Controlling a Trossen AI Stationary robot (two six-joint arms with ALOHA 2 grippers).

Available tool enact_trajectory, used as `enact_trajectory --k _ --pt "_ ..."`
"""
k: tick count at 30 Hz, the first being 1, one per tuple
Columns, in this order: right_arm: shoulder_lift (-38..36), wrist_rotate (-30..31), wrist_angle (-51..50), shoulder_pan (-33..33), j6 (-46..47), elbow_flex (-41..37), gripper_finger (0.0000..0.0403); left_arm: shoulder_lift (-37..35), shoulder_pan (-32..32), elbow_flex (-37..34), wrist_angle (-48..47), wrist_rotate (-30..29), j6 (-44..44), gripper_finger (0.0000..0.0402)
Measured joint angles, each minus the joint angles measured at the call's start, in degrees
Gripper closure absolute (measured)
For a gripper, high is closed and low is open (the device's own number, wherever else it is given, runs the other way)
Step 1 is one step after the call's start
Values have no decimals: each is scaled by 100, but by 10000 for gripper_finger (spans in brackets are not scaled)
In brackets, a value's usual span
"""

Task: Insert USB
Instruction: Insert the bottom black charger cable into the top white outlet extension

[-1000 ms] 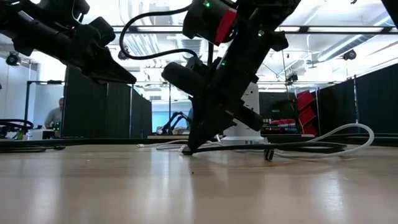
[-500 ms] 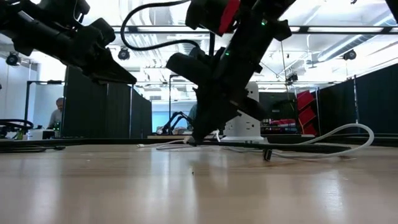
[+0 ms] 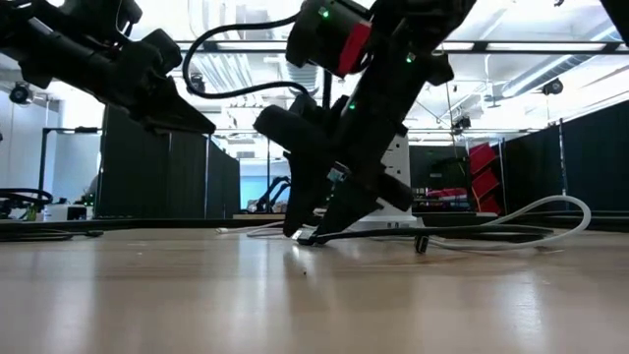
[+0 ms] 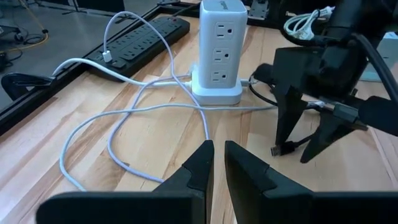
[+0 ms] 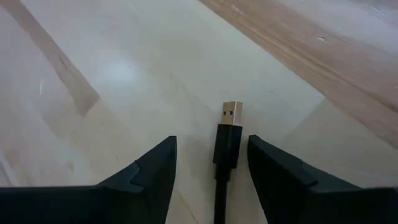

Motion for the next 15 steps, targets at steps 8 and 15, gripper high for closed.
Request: enact_trajectory --k 8,15 --pt "-26 -45 -123 -10 -103 -11 380 0 0 -2 -51 -2 4 374" --pt "-48 -150 -477 -6 -313 235 385 0 0 -2 -50 -2 2 374"
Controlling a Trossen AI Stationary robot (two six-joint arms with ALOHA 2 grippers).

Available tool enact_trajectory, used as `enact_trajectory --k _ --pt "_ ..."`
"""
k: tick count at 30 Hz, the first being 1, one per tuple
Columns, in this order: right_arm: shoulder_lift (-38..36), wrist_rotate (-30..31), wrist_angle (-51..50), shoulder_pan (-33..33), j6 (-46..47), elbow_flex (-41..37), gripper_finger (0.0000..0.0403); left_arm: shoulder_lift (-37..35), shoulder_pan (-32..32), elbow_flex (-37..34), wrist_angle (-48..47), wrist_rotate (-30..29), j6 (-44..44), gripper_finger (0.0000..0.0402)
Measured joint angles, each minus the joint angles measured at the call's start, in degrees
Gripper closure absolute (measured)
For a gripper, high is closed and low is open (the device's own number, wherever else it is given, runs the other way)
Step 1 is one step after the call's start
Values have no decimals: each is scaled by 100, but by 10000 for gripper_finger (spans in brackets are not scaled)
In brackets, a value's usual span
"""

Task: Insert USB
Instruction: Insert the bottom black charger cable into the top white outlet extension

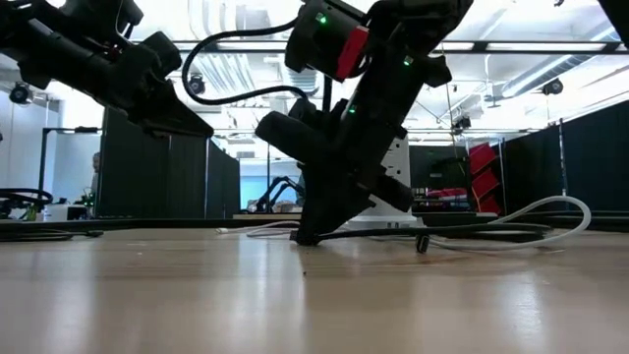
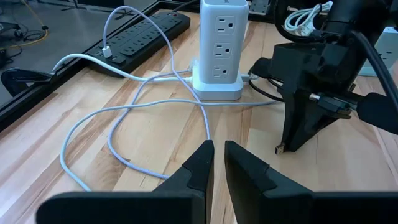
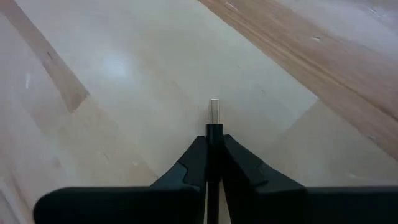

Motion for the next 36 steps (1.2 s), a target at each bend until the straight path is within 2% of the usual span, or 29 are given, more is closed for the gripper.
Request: enact_trajectory --k 5,9,14,18,23,26,30,36 --pt "-184 -72 -1203 45 -174 441 385 0 0 0 1 0 2 374" --pt "-682 23 -2005 83 248 468 385 179 0 0 172 -4 105 374" --pt "-1449 656 -3035 186 1043 57 385 902 30 0 1418 8 413 374" --pt "-1924 854 -2912 208 1288 -454 385 1855 351 2 2738 318 721 376" --pt "-1974 911 -2179 158 1207 -1030 385 3367 1188 254 4062 1474 411 377" --pt "-1966 921 -1697 84 1240 -1391 385 4210 1471 813 4208 1947 421 377" --pt "-1956 1103 -1385 -47 1333 -1786 385 5224 1532 1705 4215 2569 621 377" --pt "-1879 1176 -934 -125 1094 -2008 385 6355 1542 2839 4170 2873 621 377"
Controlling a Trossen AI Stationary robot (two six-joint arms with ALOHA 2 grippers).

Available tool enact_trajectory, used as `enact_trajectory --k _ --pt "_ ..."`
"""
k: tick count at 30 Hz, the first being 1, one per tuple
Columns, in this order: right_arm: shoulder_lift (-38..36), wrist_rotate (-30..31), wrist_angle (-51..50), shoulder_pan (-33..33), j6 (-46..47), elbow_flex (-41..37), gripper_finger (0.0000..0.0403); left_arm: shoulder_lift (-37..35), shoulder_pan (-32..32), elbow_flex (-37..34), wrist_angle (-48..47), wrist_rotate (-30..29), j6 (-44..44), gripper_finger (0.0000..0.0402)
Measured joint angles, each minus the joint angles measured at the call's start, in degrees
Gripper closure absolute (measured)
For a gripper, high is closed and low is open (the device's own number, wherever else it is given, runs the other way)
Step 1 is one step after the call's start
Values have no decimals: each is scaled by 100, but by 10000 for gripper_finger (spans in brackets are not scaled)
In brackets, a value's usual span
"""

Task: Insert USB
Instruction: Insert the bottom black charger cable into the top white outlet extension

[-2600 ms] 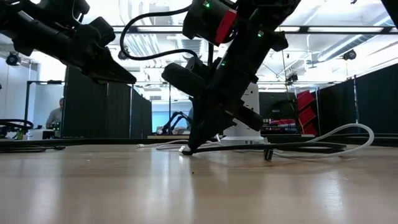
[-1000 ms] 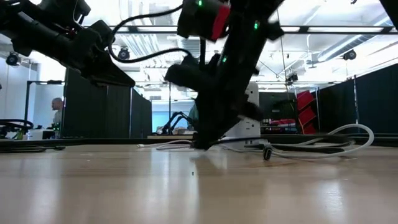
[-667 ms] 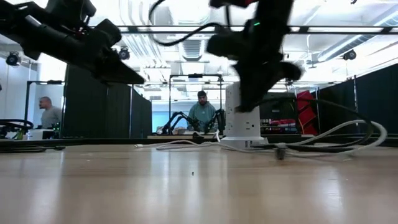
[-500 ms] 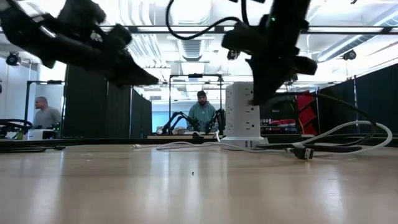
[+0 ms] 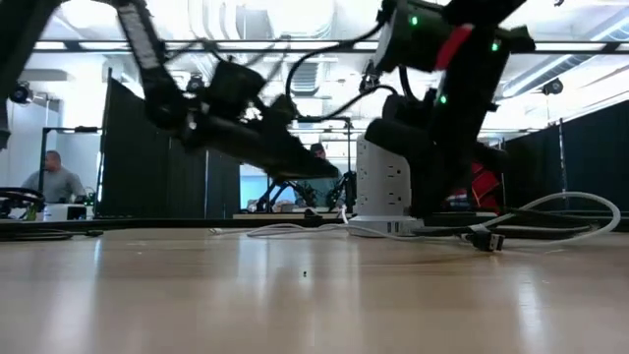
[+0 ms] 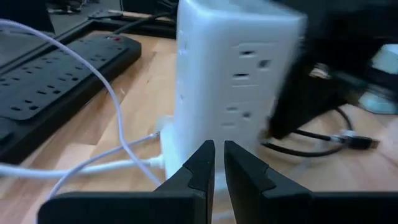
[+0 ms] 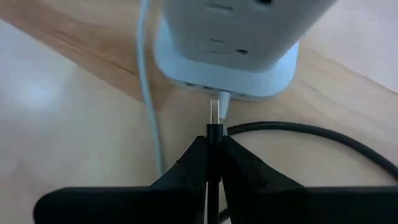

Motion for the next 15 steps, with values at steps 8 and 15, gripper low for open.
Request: enact_trajectory --k 8,15 --pt "4 78 107 -68 -62 -113 385 418 51 360 -167 2 10 377" --pt "9 47 534 -125 -129 -177 385 237 173 12 -319 -20 18 377"
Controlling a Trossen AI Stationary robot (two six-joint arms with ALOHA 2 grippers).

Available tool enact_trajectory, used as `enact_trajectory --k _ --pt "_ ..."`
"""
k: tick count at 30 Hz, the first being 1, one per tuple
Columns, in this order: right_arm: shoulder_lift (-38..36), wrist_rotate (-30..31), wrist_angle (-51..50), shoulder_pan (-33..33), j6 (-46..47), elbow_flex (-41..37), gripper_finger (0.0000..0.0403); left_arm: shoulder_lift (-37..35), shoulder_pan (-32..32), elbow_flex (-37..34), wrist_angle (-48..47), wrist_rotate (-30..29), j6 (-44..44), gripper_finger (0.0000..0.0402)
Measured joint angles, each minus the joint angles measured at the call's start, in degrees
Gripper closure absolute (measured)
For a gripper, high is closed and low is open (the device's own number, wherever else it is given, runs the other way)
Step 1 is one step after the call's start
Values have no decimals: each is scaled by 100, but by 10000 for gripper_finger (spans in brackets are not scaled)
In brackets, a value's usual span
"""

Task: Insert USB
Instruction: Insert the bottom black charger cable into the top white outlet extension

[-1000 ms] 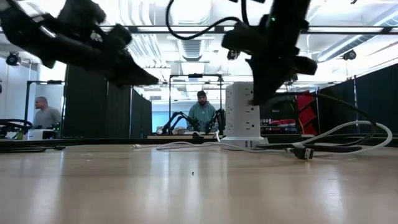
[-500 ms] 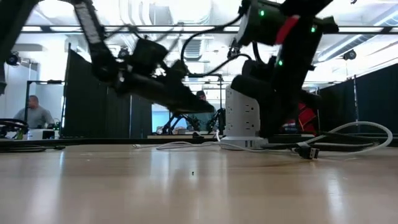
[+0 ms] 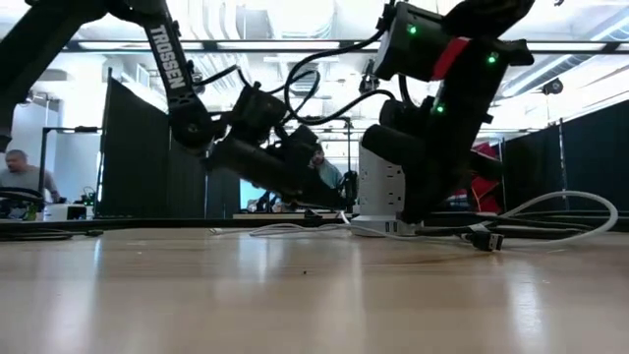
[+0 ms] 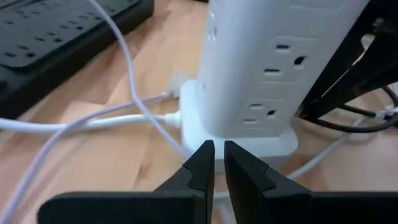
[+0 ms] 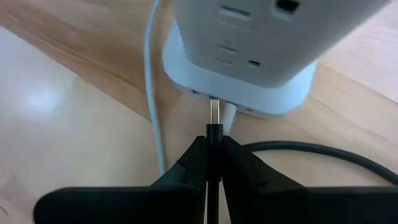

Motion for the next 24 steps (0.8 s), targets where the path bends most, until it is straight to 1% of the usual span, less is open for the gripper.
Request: enact_trajectory --k 4,8,13,18,21,24 --pt "68 -78 112 -8 28 2 385 83 28 50 69 -166 213 377" --pt "262 -272 173 -51 136 2 385 362 28 528 -21 -116 194 377" --pt "479 -274 171 -55 73 227 385 722 26 980 -435 -97 138 377" --pt "553 -137 46 -74 232 327 385 748 30 1000 -521 -61 237 377" --pt "553 5 -358 -72 451 411 385 704 32 994 -646 -35 253 377" --pt "553 47 -525 -72 489 459 385 697 32 992 -666 7 255 377"
